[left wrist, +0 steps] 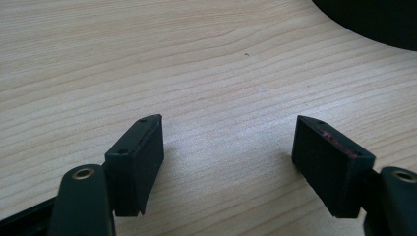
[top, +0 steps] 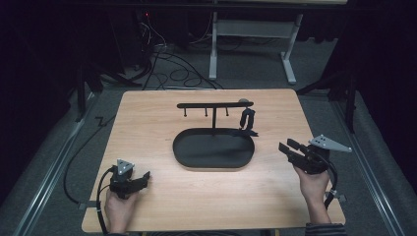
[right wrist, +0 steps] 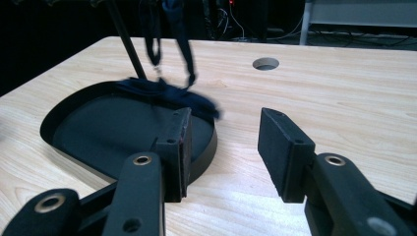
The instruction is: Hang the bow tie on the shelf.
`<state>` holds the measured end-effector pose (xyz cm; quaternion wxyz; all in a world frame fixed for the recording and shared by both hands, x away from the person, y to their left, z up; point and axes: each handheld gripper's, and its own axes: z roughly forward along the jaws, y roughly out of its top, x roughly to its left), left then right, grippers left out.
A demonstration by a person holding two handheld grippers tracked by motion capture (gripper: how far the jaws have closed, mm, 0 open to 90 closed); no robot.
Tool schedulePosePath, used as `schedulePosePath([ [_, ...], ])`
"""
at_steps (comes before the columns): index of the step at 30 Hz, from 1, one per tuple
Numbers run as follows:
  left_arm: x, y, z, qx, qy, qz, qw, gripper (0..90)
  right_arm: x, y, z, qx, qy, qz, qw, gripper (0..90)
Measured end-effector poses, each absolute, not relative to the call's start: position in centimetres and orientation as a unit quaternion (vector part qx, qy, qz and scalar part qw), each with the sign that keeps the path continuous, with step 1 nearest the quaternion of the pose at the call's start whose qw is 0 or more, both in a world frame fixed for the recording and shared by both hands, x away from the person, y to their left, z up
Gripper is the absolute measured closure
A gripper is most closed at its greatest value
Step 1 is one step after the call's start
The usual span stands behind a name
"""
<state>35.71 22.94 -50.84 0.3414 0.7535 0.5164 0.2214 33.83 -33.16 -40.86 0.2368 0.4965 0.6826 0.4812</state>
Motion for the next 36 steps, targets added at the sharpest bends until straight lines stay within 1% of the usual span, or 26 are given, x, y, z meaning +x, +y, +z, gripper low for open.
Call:
schedulePosePath([
  [15, 35.7, 22.9, -50.8, 0.753, 0.516, 0.221, 0.341, 28.4, 33.5, -32.4, -43.1, 0.501, 0.691, 0.474, 0.216, 58.2],
  [36, 35.7, 22.9, -50.8, 0.753, 0.516, 0.222, 0.342, 28.4, 33.4, -31.5, -45.0, 0.506, 0.696, 0.472, 0.193, 58.2],
])
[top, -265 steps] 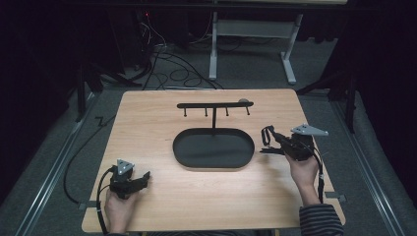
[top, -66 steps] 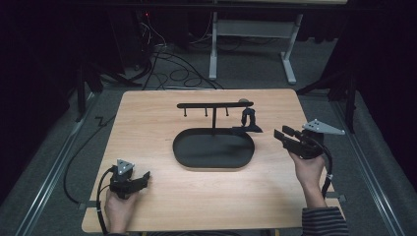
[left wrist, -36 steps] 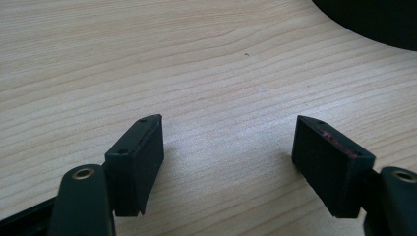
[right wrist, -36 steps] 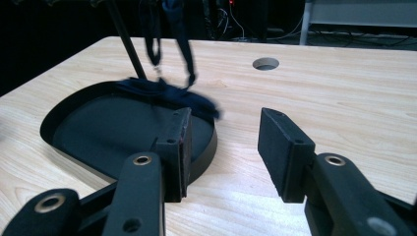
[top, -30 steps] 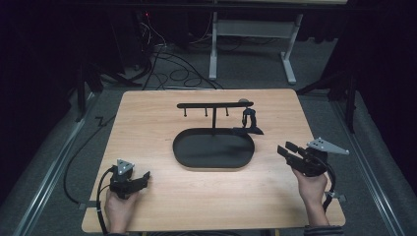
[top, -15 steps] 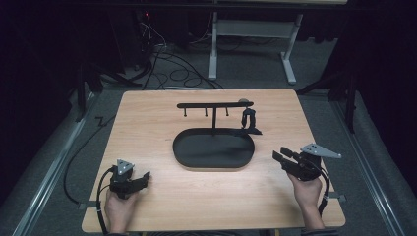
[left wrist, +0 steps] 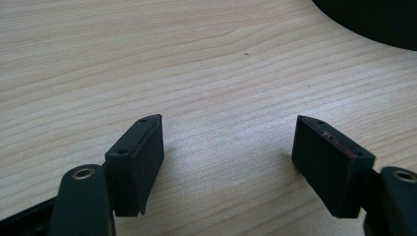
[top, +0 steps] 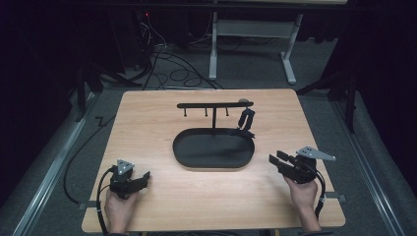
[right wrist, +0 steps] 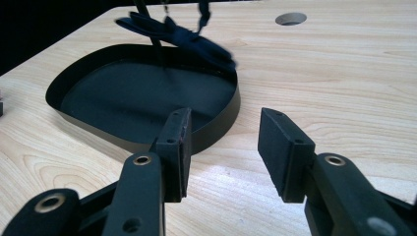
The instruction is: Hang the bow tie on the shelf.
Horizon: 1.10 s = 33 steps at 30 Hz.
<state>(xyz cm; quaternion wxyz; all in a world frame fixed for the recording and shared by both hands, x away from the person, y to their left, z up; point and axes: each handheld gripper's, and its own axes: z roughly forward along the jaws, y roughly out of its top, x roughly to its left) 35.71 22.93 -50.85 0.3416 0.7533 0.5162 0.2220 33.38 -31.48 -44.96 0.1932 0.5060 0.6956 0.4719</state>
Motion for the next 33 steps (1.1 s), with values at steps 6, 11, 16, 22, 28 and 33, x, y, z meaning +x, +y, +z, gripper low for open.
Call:
schedulePosePath([
  [6, 35.7, 22.9, -50.8, 0.753, 0.516, 0.222, 0.342, 28.4, 33.5, -31.1, -45.4, 0.506, 0.697, 0.470, 0.191, 58.3],
  [11, 35.7, 22.9, -50.8, 0.753, 0.516, 0.222, 0.342, 28.4, 33.8, -30.6, -46.1, 0.507, 0.703, 0.462, 0.187, 58.3],
  [16, 35.7, 22.9, -50.8, 0.754, 0.516, 0.222, 0.341, 28.4, 33.9, -30.1, -46.5, 0.506, 0.707, 0.456, 0.188, 58.3],
  [22, 35.7, 22.9, -50.8, 0.754, 0.516, 0.222, 0.341, 28.4, 34.1, -29.9, -46.8, 0.507, 0.712, 0.450, 0.185, 58.3],
  [28, 35.7, 22.9, -50.8, 0.754, 0.516, 0.222, 0.341, 28.4, 34.4, -29.4, -47.4, 0.507, 0.719, 0.440, 0.181, 58.3],
  [33, 35.7, 22.9, -50.8, 0.754, 0.516, 0.222, 0.341, 28.4, 34.6, -29.2, -47.8, 0.507, 0.722, 0.435, 0.183, 58.3],
])
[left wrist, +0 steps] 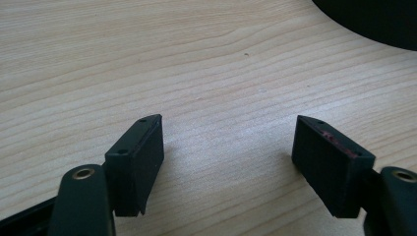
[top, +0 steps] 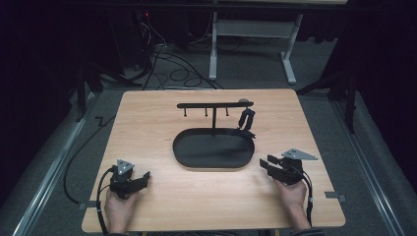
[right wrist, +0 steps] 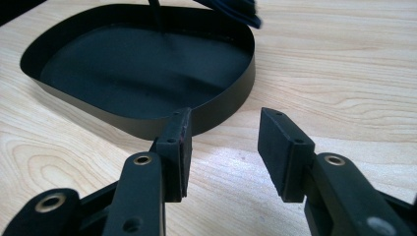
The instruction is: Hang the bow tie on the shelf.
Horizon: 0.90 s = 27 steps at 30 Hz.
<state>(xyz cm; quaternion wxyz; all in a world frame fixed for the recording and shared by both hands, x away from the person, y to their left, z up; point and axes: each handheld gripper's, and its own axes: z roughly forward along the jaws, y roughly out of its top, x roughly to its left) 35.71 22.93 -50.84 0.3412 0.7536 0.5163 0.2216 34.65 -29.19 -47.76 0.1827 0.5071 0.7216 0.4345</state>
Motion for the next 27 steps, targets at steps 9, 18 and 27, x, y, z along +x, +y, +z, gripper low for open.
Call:
schedulePosePath([
  [9, 35.7, 22.9, -50.8, 0.754, 0.516, 0.222, 0.341, 28.4, 35.3, -28.9, -48.5, 0.509, 0.732, 0.410, 0.189, 58.2],
  [18, 35.7, 22.9, -50.8, 0.754, 0.516, 0.222, 0.341, 28.4, 35.7, -28.5, -49.1, 0.510, 0.743, 0.384, 0.202, 57.9],
  [27, 35.7, 22.9, -50.8, 0.753, 0.517, 0.222, 0.341, 28.4, 36.2, -28.2, -49.6, 0.511, 0.747, 0.371, 0.207, 57.6],
])
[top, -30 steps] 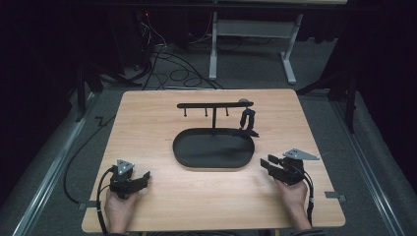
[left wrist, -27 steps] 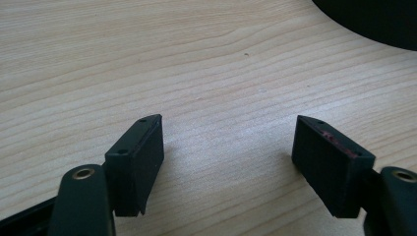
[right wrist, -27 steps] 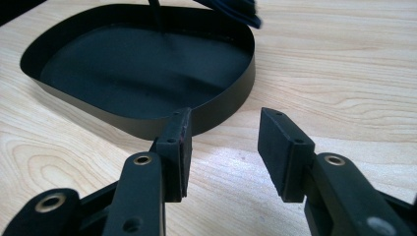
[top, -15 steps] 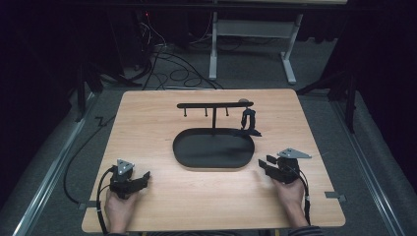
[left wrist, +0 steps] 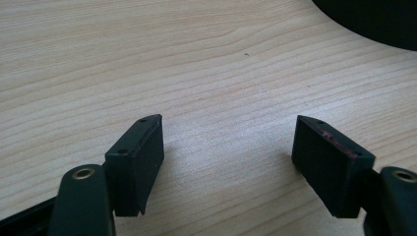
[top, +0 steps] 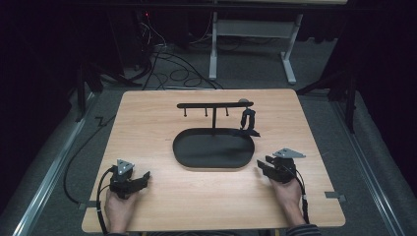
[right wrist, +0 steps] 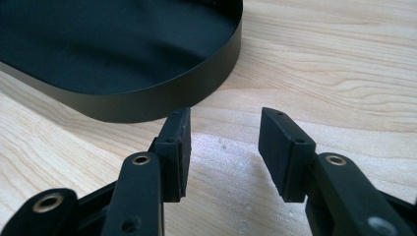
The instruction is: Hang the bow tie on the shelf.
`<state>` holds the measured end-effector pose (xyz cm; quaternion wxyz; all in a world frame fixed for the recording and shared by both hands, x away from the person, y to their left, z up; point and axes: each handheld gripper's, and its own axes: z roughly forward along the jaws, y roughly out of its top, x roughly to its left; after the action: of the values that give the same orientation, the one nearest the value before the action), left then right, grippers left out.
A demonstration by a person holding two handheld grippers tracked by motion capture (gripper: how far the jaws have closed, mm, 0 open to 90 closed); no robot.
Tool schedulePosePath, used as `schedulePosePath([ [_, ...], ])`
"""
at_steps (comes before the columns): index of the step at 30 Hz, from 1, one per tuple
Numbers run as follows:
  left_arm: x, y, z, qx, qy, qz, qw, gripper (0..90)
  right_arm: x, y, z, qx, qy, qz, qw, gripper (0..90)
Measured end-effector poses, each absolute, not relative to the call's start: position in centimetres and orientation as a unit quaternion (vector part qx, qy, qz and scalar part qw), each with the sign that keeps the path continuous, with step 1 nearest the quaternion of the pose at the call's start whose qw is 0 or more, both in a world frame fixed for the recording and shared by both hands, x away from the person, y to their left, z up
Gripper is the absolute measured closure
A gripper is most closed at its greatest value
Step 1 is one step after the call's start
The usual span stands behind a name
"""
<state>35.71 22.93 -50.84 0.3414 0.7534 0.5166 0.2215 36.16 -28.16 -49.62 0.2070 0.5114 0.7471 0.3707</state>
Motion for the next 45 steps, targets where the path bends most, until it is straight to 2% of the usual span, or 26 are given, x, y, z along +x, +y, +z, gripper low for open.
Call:
schedulePosePath([
  [27, 35.7, 22.9, -50.8, 0.753, 0.516, 0.222, 0.341, 28.4, 36.8, -27.3, -50.2, 0.511, 0.759, 0.334, 0.226, 55.3],
  [35, 35.7, 23.0, -50.8, 0.755, 0.515, 0.220, 0.341, 28.3, 36.8, -27.1, -50.2, 0.517, 0.757, 0.324, 0.232, 44.9],
  [45, 35.7, 23.0, -50.8, 0.754, 0.515, 0.218, 0.344, 28.3, 36.8, -27.1, -50.2, 0.521, 0.755, 0.323, 0.232, 41.8],
])
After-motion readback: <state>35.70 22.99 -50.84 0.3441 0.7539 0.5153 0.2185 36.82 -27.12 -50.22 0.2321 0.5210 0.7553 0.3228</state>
